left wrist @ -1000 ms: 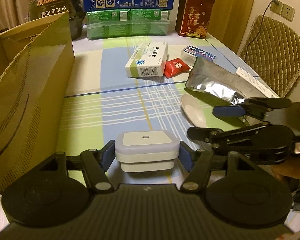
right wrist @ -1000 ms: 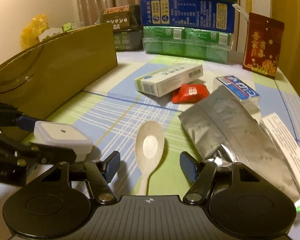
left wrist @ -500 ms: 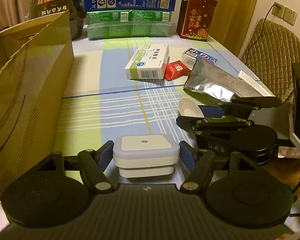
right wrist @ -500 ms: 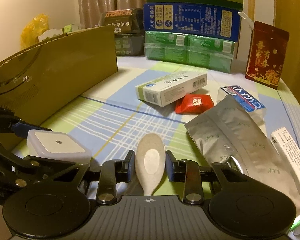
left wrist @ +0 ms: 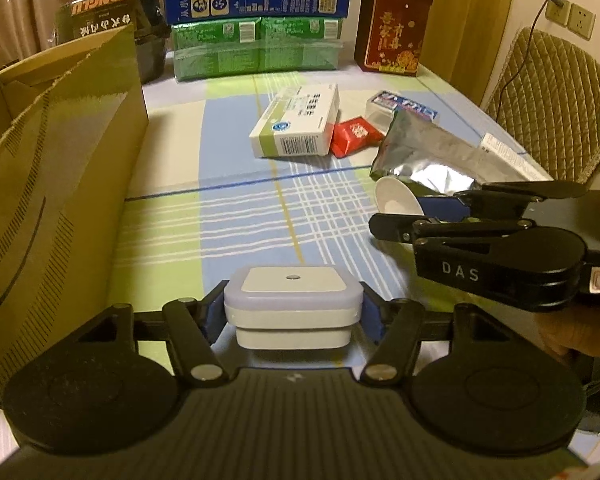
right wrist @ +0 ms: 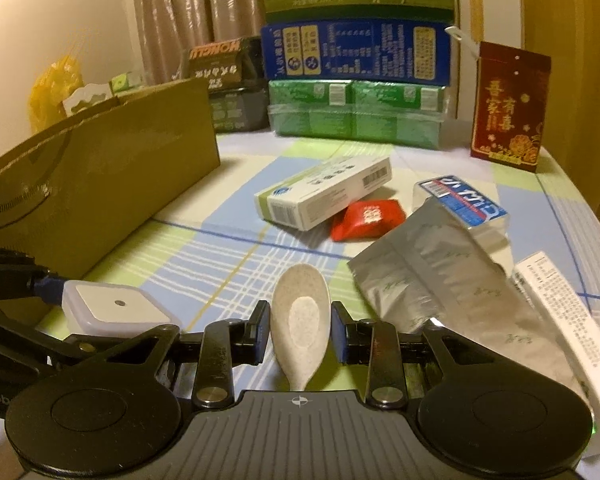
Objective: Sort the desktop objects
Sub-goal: 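Lift and carry the spoon and the container toward the cardboard box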
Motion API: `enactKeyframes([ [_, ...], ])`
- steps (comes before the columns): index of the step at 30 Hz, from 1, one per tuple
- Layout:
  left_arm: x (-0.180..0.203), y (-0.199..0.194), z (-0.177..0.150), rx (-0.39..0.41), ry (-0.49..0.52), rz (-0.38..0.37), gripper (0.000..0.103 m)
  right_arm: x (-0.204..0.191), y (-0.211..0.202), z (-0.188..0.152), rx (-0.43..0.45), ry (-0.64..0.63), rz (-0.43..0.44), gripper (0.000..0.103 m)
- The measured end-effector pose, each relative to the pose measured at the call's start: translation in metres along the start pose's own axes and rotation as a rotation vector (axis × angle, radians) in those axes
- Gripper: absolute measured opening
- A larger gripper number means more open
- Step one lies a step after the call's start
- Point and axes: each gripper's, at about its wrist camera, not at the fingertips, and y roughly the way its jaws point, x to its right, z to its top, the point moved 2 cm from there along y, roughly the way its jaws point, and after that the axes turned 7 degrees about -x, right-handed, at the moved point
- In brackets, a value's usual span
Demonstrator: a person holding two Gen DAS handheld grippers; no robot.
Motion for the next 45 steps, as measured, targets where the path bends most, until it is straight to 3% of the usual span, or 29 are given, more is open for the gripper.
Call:
enactKeyframes([
  [25,0.012,-0.054,0.014,0.119,0.051,-0.026,0.06,-0.002,-0.073,0.006,0.065,0.126,-0.009,0.028],
  [27,0.01,-0.063,0.015,0.132,0.052,-0.018,0.06,-0.009,-0.08,0.012,0.076,0.122,-0.002,0.025],
  [29,0.007,-0.073,0.017,0.149,0.039,-0.009,0.06,-0.018,-0.085,0.021,0.09,0.109,0.008,0.005],
  [30,0.004,-0.078,0.017,0.156,0.033,-0.004,0.06,-0.022,-0.087,0.025,0.093,0.099,0.009,0.0],
  [38,-0.023,-0.119,0.011,0.214,-0.029,0.04,0.06,-0.049,-0.093,0.042,0.121,0.048,0.014,0.0],
  [42,-0.033,-0.13,0.004,0.228,-0.042,0.041,0.06,-0.052,-0.082,0.036,0.068,0.053,0.025,0.0],
  [43,-0.034,-0.13,0.003,0.23,-0.042,0.039,0.06,-0.053,-0.077,0.033,0.053,0.052,0.019,0.002],
  [45,-0.035,-0.13,0.001,0.231,-0.044,0.04,0.06,-0.053,-0.066,0.025,0.03,0.068,0.016,0.032],
])
